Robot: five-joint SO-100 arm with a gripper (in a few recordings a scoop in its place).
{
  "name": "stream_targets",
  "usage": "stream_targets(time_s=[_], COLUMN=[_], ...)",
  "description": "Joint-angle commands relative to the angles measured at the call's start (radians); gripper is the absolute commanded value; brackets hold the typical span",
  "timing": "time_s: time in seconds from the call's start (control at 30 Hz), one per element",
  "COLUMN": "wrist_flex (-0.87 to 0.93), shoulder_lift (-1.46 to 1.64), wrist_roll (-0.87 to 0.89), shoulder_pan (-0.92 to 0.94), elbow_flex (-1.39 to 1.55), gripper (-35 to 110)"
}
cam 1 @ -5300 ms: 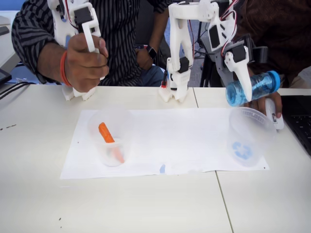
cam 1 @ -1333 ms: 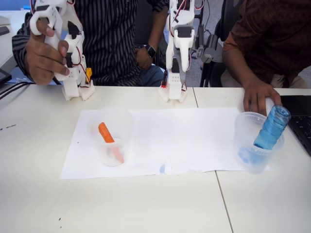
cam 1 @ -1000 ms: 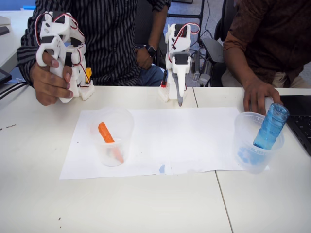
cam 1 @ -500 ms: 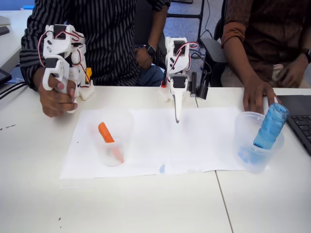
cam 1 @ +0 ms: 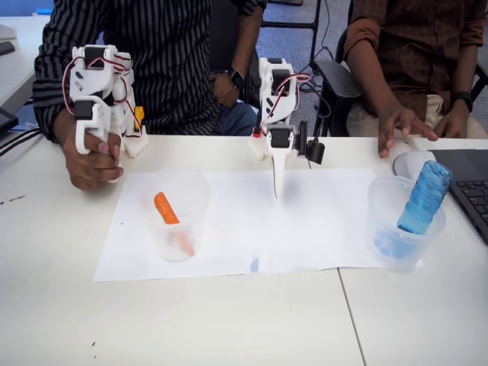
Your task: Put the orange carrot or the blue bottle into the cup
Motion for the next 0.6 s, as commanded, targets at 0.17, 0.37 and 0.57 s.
stream_targets(time_s=[0.17,0.37,0.57], wrist_flex=[-0.080,-0.103,-0.103], shoulder_lift=[0.049,0.049,0.049], wrist_roll=[-0.169,-0.169,-0.135], shoulder_pan=[-0.017,-0.017,-0.009], elbow_flex=[0.055,0.066,0.074], gripper=[14,14,14])
